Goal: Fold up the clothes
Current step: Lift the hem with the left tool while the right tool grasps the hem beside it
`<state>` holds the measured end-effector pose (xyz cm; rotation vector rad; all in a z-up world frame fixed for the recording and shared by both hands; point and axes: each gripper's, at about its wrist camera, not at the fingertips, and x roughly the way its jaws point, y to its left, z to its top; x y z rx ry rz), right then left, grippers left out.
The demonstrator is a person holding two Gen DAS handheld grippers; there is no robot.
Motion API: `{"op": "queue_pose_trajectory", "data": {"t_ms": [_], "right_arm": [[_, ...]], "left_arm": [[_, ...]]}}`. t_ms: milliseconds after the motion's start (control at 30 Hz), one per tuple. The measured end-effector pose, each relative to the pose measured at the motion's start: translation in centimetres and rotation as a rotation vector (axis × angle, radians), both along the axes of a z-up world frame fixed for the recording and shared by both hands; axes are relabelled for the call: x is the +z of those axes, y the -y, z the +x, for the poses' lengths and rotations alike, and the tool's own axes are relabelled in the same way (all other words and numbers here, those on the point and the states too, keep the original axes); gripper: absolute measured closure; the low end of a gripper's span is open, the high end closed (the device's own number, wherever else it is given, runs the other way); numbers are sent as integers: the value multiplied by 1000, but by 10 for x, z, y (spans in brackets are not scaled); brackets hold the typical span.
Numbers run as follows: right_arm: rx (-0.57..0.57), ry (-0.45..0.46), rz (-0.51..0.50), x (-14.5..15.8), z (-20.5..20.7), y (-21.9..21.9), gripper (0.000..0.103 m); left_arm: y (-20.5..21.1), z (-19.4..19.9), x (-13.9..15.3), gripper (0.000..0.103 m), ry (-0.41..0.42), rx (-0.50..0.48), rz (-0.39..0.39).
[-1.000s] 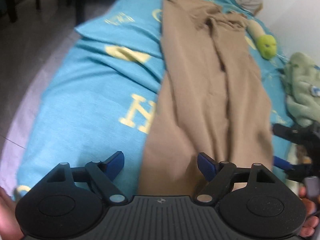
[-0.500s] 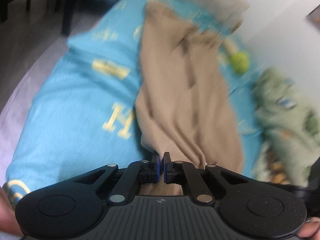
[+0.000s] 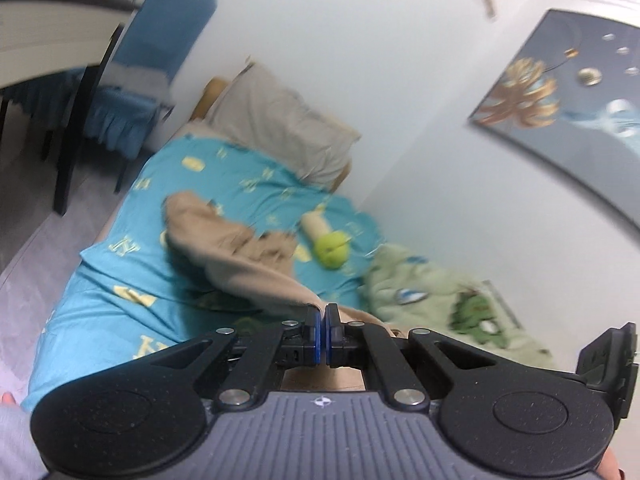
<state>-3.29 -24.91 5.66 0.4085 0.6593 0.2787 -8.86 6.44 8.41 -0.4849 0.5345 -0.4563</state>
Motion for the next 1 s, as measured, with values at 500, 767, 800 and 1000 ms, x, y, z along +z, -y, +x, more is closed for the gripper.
{"op": "queue_pose_trajectory", "data": {"t_ms": [500, 767, 800, 1000], "right_arm": [[-36, 53, -31, -3, 61, -5, 91], [-90, -68, -81, -75, 190, -6, 91], [-91, -88, -87, -87, 204, -7, 91], [-91, -194, -130, -165, 270, -16, 91]], "left_arm": [[23, 48, -2, 101, 70, 110, 155], [32, 197, -77, 101, -18, 143, 303], [32, 214, -91, 101, -37, 143, 322], [25, 296, -183, 101, -166, 132, 404]]}}
